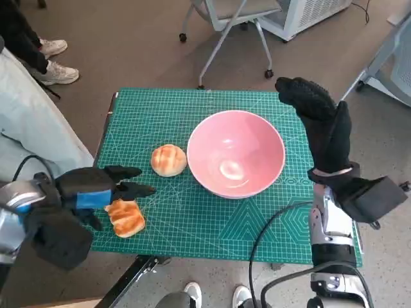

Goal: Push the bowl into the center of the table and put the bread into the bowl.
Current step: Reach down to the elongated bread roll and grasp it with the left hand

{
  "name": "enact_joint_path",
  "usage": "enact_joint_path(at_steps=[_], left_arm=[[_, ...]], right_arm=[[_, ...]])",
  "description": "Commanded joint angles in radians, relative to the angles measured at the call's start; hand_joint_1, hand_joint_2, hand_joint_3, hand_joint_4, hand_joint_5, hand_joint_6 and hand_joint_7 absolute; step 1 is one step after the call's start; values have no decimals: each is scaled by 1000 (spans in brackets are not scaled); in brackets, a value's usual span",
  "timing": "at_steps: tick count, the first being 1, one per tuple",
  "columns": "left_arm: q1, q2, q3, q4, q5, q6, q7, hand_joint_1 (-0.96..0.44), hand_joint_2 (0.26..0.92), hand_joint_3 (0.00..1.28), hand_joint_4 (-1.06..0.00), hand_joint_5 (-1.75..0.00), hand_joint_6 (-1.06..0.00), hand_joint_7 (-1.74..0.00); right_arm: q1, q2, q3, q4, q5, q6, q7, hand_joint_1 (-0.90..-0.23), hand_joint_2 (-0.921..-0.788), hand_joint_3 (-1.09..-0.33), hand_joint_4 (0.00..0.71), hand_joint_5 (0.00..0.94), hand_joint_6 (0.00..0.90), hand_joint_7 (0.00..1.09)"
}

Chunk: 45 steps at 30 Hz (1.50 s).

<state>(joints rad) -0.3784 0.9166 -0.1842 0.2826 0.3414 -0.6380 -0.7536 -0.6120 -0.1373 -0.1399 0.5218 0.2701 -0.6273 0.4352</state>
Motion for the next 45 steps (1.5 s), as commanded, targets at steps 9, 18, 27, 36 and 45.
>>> enact_joint_path(at_steps=[9, 18, 27, 36, 45], left_arm=[[-44, -56, -69, 108, 57, -1, 18, 2, 703, 29, -329, -24, -381, -26], [-55, -62, -69, 128, 21, 40, -23, 31, 785, 62, -664, -53, -681, -70], [-56, -50, -68, 147, 39, -40, 30, 3, 900, 27, -754, -1100, -731, -918], [-72, -49, -63, 192, 30, -103, 60, 1, 909, 20, -771, -1064, -702, -1094], [-78, -24, -15, 136, 8, -86, 71, 2, 902, 10, -795, -1060, -736, -1043]], right_arm=[[26, -2, -3, 7, -1, 2, 5, -709, -921, -807, 170, 1, 34, 576], [25, 0, -3, 10, -2, -2, 4, -704, -921, -808, 170, 1, 35, 574], [26, 2, -3, 13, 2, -2, 7, -704, -921, -808, 170, 1, 36, 573], [25, 5, -1, 19, 5, -4, 10, -708, -921, -808, 169, 0, 36, 573], [21, 3, -4, 25, 10, -1, 18, -707, -921, -805, 169, 1, 38, 571]])
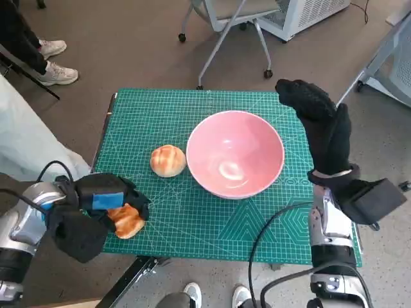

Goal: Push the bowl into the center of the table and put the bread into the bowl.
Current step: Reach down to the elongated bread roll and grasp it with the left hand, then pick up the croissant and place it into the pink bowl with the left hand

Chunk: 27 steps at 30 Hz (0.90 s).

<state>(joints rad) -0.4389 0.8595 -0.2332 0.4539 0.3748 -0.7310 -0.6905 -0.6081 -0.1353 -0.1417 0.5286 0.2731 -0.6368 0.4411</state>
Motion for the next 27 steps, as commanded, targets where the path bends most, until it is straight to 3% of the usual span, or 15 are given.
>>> enact_joint_path(at_steps=[1, 14, 27], left_arm=[[-20, 35, 43, -45, -36, 10, 4, 2, 901, 9, -796, -1062, -741, -1034], [-42, 58, 159, -211, -187, 113, -31, 3, 891, 7, -783, -1178, -826, -833], [-169, 23, 209, -341, -253, 225, -25, 3, 881, 9, -801, -1053, -820, -951]], right_arm=[[18, 1, -2, 16, 6, 9, 11, -707, -921, -805, 169, 1, 38, 571], [15, -3, -7, 19, 9, 5, 16, -696, -921, -819, 169, 0, 37, 572], [14, -6, -16, 25, 10, -5, 23, -695, -921, -828, 164, 0, 39, 572]])
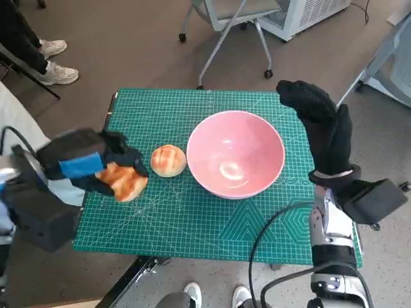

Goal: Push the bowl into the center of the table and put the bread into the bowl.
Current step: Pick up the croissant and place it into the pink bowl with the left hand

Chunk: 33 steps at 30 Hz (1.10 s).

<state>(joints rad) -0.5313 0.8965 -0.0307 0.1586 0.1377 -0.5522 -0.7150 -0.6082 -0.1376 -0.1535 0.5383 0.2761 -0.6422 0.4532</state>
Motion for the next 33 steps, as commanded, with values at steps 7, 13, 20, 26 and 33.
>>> enact_joint_path(at_steps=[7, 13, 20, 26, 33], left_arm=[[-246, -67, -39, -86, 40, 108, 4, 3, 875, 5, -817, -990, -838, -976], [-361, -140, -90, -46, 81, 119, 13, 2, 874, 3, -825, -950, -842, -1002], [-501, -304, -179, 138, 131, 60, 73, 2, 891, 7, -783, -1002, -796, -1052], [-590, -401, -243, 300, 174, 11, 96, 2, 899, 10, -765, -977, -780, -1110], [-673, -498, -295, 524, 225, -78, 148, 2, 907, 22, -710, -1075, -775, -1075]], right_arm=[[10, -4, -7, 23, 9, -6, 14, -698, -921, -827, 165, 0, 40, 571], [3, -5, -12, 36, 14, -9, 18, -698, -921, -828, 164, 0, 40, 572], [10, -2, -11, 32, 10, -18, 16, -697, -921, -828, 165, 0, 40, 572], [20, -5, -13, 23, 14, -18, 18, -696, -921, -828, 165, 0, 40, 573], [35, -9, -17, 2, 15, -11, 13, -696, -921, -826, 171, 3, 42, 572]])
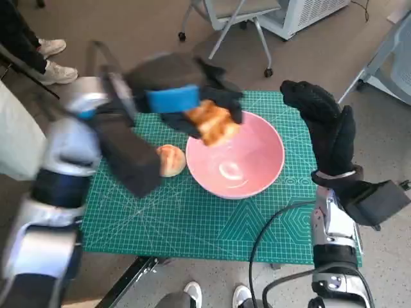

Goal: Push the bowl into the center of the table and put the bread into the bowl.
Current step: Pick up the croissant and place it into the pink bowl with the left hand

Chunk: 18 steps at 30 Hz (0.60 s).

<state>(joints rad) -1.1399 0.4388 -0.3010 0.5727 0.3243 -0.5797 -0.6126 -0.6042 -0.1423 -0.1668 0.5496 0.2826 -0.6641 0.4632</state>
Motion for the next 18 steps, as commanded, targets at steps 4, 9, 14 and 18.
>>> enact_joint_path(at_steps=[4, 9, 14, 18], left_arm=[[-96, -77, -50, 202, 77, -74, 80, 5, 885, 63, -669, -1324, -864, -762], [-122, -108, -76, 291, 111, -87, 101, 1, 886, 48, -774, -1062, -743, -1055], [-126, -125, -92, 350, 130, -74, 101, 0, 891, 45, -773, -1130, -737, -995], [-129, -129, -97, 371, 133, -74, 101, 0, 912, 41, -688, -1255, -741, -953]], right_arm=[[41, -6, -7, -24, 8, 16, -1, -697, -921, -824, 178, 6, 45, 571], [52, -9, -15, -41, 13, 25, -5, -697, -921, -819, 185, 9, 51, 568], [67, -11, -22, -63, 11, 33, -19, -695, -921, -814, 190, 10, 58, 563], [72, -12, -23, -71, 9, 38, -24, -696, -921, -811, 194, 11, 66, 558]])
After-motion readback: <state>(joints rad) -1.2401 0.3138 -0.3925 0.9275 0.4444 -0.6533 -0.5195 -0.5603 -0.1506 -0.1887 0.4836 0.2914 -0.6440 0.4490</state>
